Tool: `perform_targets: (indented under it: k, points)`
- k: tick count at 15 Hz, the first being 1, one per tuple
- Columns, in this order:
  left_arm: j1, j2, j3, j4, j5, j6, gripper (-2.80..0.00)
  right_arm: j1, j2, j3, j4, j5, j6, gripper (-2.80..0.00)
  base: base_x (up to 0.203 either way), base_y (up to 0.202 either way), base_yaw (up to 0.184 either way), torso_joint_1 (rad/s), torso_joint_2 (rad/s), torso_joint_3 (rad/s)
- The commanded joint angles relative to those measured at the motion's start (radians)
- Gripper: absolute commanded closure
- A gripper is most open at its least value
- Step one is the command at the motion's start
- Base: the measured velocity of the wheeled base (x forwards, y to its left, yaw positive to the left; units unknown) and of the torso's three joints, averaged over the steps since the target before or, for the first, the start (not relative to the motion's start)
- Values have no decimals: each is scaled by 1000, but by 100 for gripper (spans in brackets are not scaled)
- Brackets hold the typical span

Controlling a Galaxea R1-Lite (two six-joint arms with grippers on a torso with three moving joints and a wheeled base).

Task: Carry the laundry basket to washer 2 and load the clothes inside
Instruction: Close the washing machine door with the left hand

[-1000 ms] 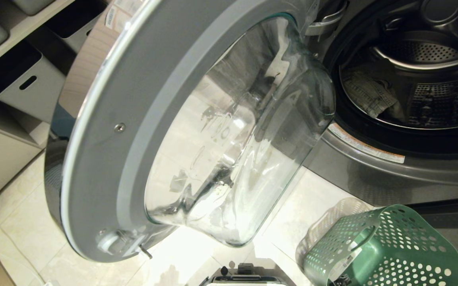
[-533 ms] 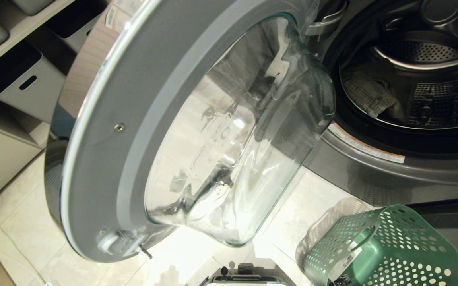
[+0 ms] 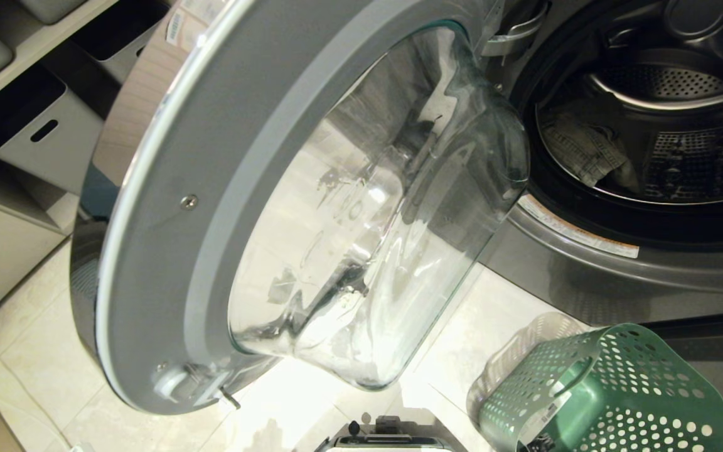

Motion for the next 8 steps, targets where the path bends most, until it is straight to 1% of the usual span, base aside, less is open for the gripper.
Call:
perform_targets:
  k: [1,3,5,8]
  points:
    - [0,1,0,0,-1,0,0,0,2,0,0,1,-1,0,0,0,0,0,0,0]
    - [0,1,0,0,1,0,0,0,2,0,1,1,0,0,0,0,0,1,1,47]
    - [0,1,0,0,1,0,0,0,2,0,1,1,-2,0,0,0,0,0,1,139]
    - [0,1,0,0,1,0,0,0,2,0,1,3,-6,0,0,0,0,0,6,192]
